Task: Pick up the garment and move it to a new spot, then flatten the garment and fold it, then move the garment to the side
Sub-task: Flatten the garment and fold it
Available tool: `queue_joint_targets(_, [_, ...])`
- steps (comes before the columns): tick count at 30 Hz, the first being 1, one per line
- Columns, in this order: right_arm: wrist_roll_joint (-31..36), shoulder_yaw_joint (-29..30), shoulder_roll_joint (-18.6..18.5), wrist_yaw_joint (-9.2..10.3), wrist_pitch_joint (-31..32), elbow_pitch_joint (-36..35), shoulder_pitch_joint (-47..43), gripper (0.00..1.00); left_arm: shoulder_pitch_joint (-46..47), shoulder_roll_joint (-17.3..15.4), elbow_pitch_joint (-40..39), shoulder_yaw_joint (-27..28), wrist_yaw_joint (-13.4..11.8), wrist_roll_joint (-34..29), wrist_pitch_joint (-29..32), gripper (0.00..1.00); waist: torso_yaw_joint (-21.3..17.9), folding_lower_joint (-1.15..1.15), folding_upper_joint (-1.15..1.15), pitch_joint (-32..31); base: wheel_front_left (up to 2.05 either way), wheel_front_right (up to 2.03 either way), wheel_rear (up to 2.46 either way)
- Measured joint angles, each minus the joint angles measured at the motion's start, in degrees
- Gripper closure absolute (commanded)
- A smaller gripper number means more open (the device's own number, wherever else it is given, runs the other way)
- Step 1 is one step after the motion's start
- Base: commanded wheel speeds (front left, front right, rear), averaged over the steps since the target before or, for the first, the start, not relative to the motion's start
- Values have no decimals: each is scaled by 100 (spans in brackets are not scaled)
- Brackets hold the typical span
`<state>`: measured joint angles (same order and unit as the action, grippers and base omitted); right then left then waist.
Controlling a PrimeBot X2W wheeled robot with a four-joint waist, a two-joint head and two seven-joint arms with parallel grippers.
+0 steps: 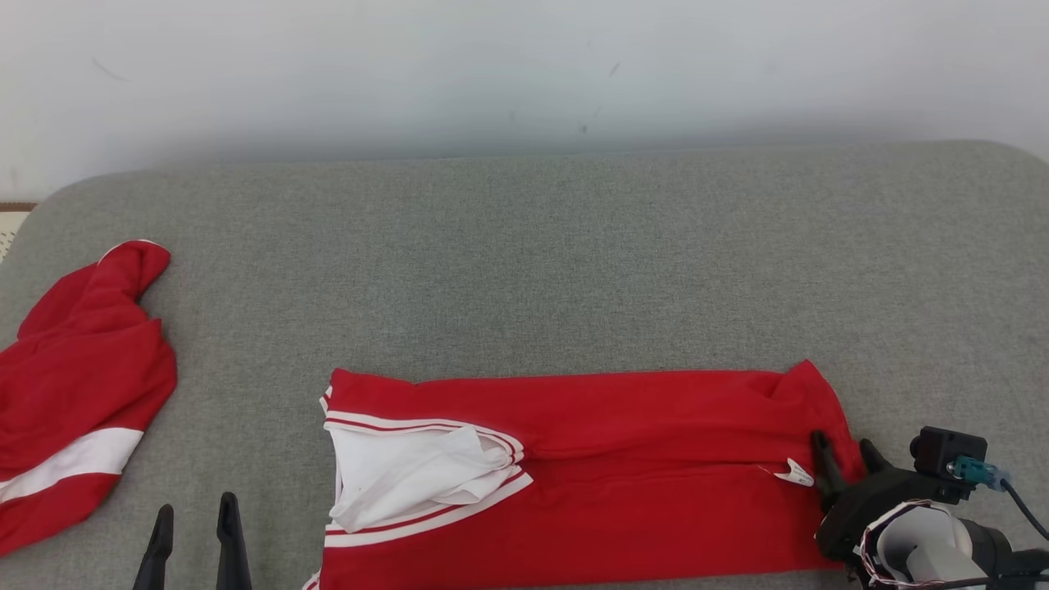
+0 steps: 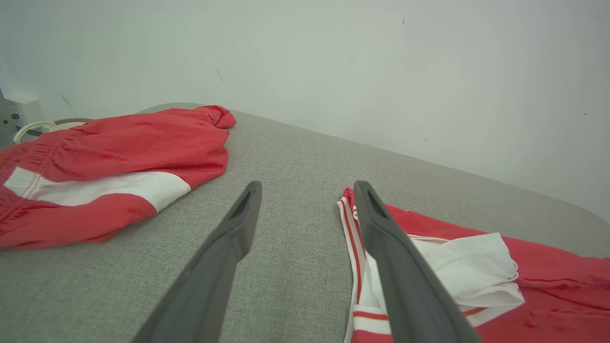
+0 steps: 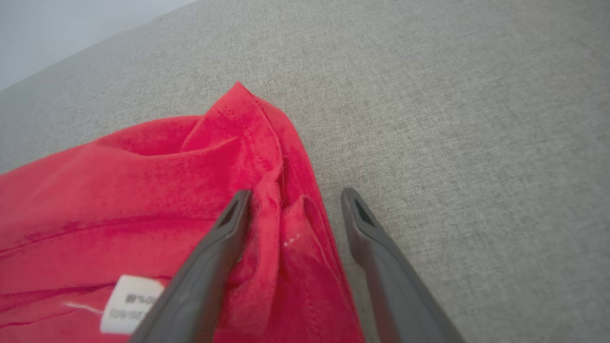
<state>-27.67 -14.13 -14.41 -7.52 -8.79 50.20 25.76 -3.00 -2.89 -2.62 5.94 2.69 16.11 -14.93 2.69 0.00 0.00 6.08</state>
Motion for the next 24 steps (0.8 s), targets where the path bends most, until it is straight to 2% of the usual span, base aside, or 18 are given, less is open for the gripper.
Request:
queue_joint_targets(2, [-5, -27, 13, 0, 55, -16, 12, 100, 8, -1, 4, 0, 1, 1, 0, 0, -4, 0, 0, 16, 0, 0, 0])
queue_joint_targets(13, [-207, -187, -55, 1, 77, -323, -13, 100, 51, 0, 35, 2, -20, 57, 0, 0, 4, 0, 0, 82, 0, 0, 0])
queue_joint_targets(21, [-54, 58, -662, 0, 22, -347, 215, 100, 65, 1, 40, 162, -20, 16, 0, 0, -55, 1, 0, 48, 0, 0, 0])
queue_joint_targets(24, [-1, 91, -847, 0, 80, -453, 292, 100, 63, 0, 68, 290, -23, -303, 0, 0, -97, 1, 0, -18, 0, 0, 0])
